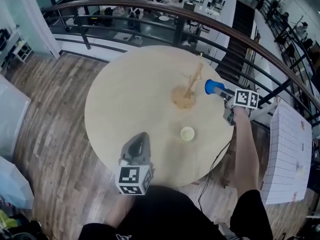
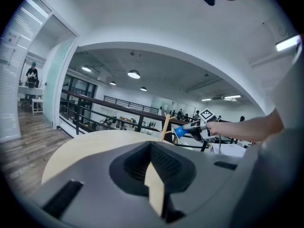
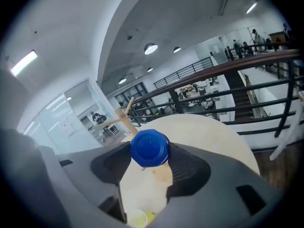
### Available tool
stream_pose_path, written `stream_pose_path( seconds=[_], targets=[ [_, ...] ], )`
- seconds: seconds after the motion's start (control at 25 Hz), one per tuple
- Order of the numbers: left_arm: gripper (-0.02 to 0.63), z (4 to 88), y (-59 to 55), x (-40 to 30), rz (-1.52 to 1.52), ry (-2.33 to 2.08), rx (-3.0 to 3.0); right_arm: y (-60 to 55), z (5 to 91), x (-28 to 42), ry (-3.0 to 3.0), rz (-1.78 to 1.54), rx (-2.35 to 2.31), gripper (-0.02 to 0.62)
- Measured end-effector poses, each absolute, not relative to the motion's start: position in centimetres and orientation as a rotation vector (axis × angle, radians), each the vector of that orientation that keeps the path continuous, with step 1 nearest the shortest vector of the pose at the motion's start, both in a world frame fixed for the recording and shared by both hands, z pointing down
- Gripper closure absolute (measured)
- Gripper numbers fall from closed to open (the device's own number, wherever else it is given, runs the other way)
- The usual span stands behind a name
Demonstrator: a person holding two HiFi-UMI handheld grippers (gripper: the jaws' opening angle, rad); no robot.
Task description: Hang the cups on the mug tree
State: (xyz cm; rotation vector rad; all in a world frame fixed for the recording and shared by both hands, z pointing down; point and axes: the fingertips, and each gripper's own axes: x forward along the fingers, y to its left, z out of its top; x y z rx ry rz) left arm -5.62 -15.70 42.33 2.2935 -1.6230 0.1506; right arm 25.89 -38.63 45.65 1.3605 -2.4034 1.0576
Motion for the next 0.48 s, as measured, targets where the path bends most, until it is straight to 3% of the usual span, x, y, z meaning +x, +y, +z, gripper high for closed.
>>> stream_pose_path(
  seconds=[0.48],
  targets=[
    [0.606, 43.2, -16.7, -9.2, 0.193, -1.705, 2.215, -42.8, 49.0, 22.2, -2.339, 1.193, 1.167, 0.345]
  ],
)
